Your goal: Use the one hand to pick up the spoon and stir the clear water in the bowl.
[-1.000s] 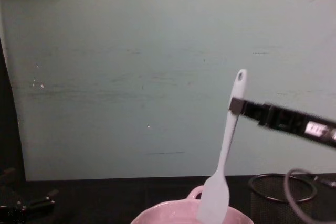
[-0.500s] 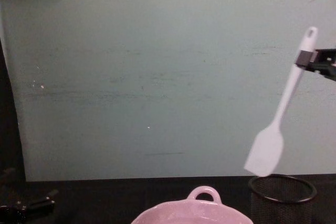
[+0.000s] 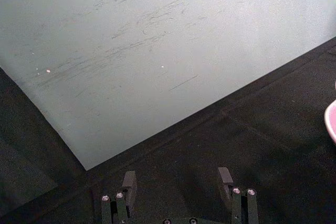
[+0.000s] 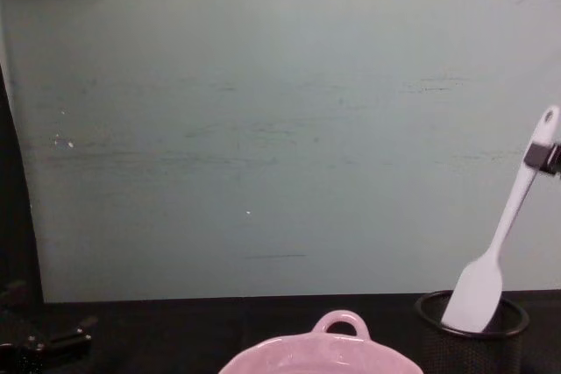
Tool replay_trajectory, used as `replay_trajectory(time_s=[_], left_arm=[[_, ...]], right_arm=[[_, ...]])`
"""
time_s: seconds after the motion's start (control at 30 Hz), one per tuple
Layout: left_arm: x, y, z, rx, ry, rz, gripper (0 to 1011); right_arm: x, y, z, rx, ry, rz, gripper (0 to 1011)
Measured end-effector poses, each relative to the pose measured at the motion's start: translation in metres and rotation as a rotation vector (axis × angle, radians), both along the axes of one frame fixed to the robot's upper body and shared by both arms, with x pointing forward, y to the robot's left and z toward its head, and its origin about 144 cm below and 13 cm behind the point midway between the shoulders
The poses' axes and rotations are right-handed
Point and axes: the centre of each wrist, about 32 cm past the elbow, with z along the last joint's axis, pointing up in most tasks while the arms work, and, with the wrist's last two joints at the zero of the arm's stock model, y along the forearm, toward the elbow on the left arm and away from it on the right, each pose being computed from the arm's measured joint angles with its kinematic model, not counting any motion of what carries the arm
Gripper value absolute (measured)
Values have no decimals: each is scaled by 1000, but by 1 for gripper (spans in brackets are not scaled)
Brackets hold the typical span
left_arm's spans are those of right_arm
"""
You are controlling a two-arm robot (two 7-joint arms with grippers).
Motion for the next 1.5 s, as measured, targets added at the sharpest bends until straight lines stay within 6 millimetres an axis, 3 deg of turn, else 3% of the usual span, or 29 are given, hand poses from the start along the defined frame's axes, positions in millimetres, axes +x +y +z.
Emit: replay_trajectory(time_s=[0.23,0.57,1.5], left_arm=[[0,0,0,0,0,0,1011],[0,0,0,0,0,0,1011],[0,0,0,0,0,0,1011]], right_arm=[[7,3,-21,-1,32,25,109],[9,6,-36,-24,66,35,109],[13,9,-48,-43,88,41,109]])
